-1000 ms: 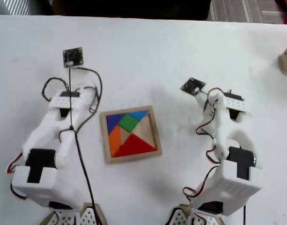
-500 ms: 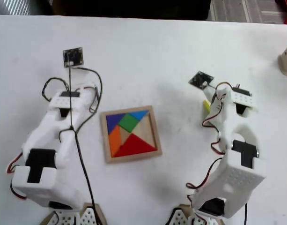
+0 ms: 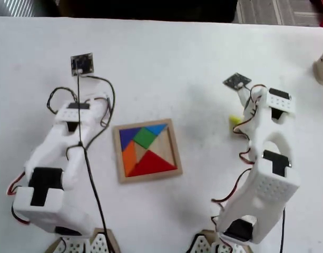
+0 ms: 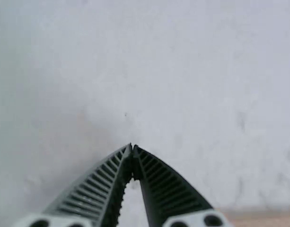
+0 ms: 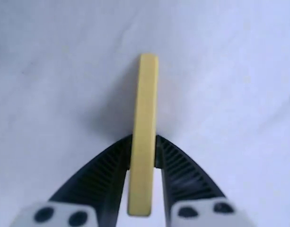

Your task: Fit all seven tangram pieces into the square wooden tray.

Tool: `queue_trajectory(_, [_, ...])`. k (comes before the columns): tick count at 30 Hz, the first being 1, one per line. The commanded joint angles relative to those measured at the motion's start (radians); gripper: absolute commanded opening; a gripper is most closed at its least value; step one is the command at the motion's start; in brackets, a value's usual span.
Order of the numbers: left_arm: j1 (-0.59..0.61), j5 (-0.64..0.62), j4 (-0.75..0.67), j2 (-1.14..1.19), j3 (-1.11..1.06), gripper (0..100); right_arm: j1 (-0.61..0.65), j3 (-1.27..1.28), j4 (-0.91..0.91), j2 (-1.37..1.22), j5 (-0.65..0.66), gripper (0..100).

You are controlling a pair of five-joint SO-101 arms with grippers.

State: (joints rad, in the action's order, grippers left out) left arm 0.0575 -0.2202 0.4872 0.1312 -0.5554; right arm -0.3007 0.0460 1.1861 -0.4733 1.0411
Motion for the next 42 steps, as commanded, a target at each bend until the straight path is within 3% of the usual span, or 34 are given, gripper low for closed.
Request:
queue_trajectory(1, [-0.01,-0.003,-0.021,-0.007,0.054,2,-0.007,-0.081,0.165,0.012,-0.055,1.8])
queue_trajectory(13, [-0.005,-0.003,-0.021,-0.007,0.051,2,0.119,-0.305,0.516,0.012,-0.336,1.8])
queue_trajectory(21, [-0.005,-0.003,-0.02,-0.008,0.044,2,0.254,-0.212,0.526,0.148,-0.542,1.8])
queue_trajectory(32, [-0.005,0.003,0.049,-0.108,-0.012,2,0.499,0.003,0.292,0.326,-0.945,1.7])
queue_trajectory(37, [-0.012,0.133,0.049,-0.18,-0.066,2,0.601,0.06,0.168,0.292,-1.154,1.7])
queue_trajectory(42, [-0.012,0.149,0.049,-0.182,-0.068,2,0.667,0.063,0.081,0.239,-1.323,1.7])
